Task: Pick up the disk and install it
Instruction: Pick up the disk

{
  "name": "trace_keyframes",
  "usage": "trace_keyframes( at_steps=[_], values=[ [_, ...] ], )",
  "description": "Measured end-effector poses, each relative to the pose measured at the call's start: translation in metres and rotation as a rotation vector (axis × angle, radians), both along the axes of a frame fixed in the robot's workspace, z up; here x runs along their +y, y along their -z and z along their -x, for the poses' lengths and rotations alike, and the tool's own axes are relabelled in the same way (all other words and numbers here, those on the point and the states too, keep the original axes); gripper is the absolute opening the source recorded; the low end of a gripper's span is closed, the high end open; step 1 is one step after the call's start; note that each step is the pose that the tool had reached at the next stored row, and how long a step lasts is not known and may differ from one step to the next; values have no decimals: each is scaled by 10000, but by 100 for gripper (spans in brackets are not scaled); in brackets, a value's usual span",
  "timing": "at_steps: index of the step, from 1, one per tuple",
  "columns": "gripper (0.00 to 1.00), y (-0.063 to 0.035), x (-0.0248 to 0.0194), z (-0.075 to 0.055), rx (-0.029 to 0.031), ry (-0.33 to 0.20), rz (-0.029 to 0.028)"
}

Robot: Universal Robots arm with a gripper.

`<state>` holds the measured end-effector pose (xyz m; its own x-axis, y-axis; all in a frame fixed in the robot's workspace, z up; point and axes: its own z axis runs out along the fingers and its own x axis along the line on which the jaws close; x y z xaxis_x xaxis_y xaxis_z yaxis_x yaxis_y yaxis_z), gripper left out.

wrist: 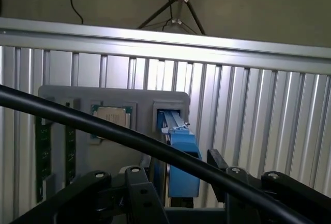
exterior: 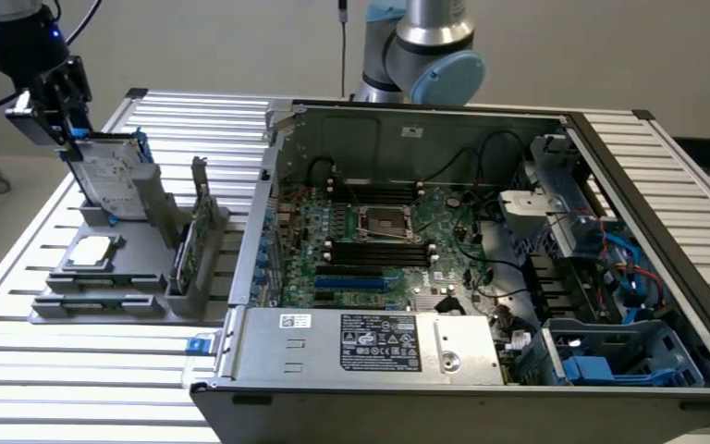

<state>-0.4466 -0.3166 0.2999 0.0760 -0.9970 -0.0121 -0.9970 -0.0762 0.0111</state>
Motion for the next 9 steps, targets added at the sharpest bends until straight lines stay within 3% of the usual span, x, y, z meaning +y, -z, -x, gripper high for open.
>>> trace_keyframes(
  at_steps=[9],
  values=[
    [54, 161, 3, 0, -1, 69, -1]
  ],
)
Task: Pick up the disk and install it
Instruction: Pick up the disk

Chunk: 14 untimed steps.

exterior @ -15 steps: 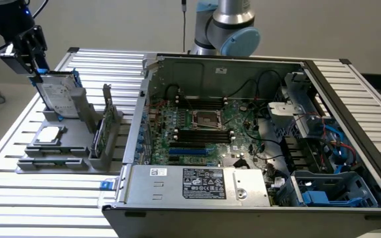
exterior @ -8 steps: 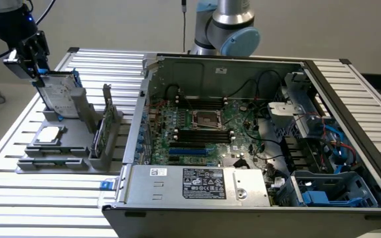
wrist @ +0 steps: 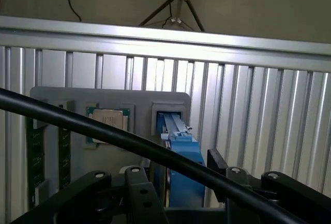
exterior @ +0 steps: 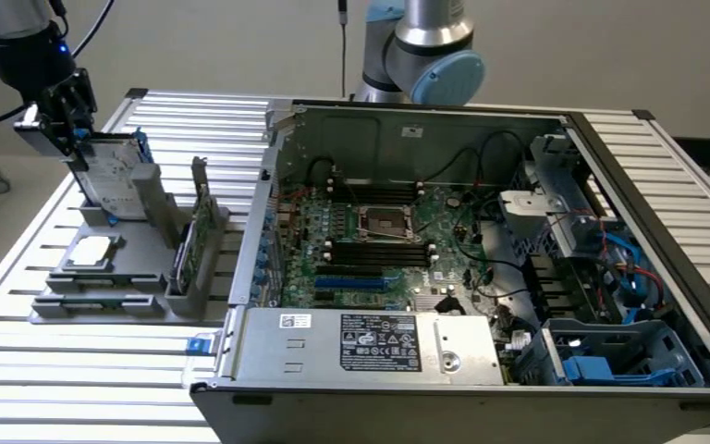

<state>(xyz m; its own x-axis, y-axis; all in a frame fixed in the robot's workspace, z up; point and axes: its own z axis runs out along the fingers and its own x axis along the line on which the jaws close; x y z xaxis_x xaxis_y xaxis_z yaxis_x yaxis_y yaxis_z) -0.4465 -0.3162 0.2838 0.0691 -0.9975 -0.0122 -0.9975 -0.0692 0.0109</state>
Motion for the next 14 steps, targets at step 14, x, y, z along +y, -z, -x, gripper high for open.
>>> trace_keyframes(
  at_steps=[14],
  values=[
    [54, 11, 25, 0, 2, 64, 1]
  ],
)
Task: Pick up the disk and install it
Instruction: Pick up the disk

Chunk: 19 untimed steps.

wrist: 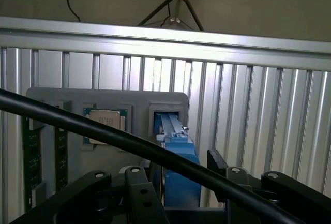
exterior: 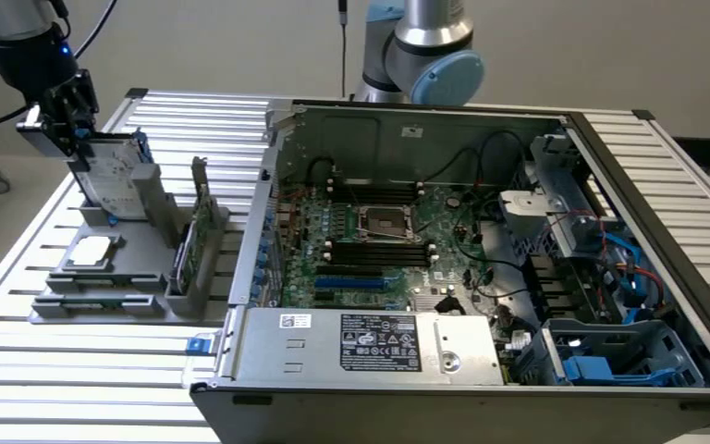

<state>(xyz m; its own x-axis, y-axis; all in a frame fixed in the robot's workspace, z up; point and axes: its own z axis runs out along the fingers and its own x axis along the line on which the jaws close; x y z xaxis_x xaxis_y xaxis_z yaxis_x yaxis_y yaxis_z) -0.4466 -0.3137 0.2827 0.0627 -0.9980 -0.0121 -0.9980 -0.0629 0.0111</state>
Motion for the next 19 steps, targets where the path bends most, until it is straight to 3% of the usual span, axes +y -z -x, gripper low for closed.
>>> trace_keyframes(
  at_steps=[3, 4, 12, 19],
  values=[
    [45, 0, 0, 0, 2, 10, 1],
    [38, 0, 0, 0, 1, 16, 0],
    [33, 2, -18, 0, -1, 94, -1],
    [33, 1, -92, 0, 0, 216, 0]
  ],
)
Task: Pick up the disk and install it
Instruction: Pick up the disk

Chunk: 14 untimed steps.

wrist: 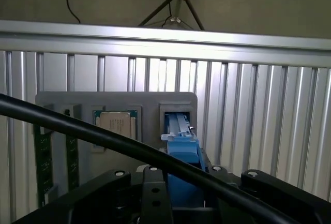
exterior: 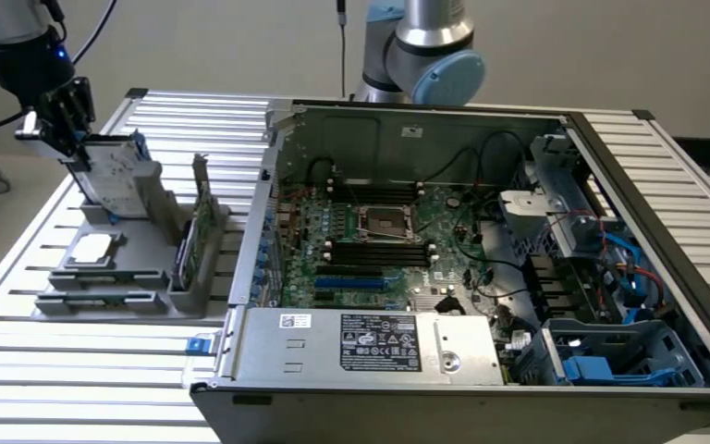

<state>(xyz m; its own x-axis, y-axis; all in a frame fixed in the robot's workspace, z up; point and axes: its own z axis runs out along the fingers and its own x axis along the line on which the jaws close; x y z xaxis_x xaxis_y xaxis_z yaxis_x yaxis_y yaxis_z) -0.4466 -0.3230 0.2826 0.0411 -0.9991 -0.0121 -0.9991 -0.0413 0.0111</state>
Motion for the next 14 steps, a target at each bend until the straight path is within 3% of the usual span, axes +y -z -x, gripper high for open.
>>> trace_keyframes(
  at_steps=[14],
  values=[
    [33, 0, -19, 0, -1, 51, 0]
  ],
)
